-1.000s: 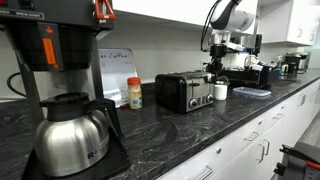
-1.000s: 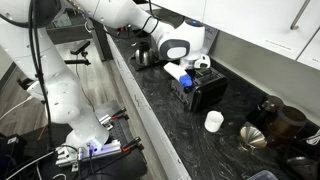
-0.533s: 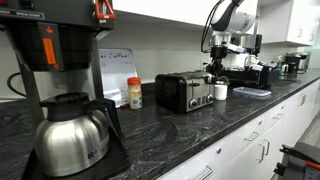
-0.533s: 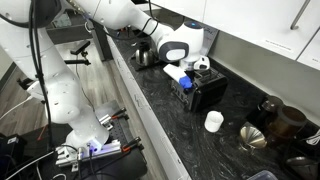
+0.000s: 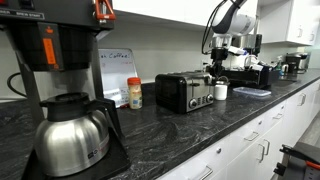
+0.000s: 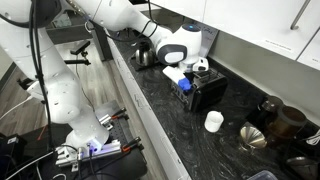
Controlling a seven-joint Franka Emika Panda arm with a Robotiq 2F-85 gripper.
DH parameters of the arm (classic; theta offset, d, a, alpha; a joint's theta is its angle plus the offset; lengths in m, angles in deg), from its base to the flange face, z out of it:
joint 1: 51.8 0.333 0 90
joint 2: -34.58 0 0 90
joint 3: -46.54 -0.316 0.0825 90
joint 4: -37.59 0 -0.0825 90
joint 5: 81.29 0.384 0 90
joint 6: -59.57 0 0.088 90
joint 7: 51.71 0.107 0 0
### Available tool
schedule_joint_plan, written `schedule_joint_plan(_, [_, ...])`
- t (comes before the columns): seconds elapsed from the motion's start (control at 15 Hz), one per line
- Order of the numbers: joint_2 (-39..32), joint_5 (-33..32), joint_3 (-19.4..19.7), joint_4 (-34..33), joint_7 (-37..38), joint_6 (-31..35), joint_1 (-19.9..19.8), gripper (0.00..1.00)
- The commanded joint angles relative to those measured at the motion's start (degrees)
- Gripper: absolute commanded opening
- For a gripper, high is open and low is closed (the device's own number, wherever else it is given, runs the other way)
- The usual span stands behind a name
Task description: Push down the right toaster lever
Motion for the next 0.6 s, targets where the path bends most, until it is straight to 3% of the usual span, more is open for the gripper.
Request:
schedule_joint_plan(0.0, [0.35,-0.38,-0.11,3.92,-2.63,1.91,-1.59,0.00])
schedule_joint_plan(0.53, [0.29,-0.25,-0.04,6.60,-4.46,4.37,-1.70,0.00])
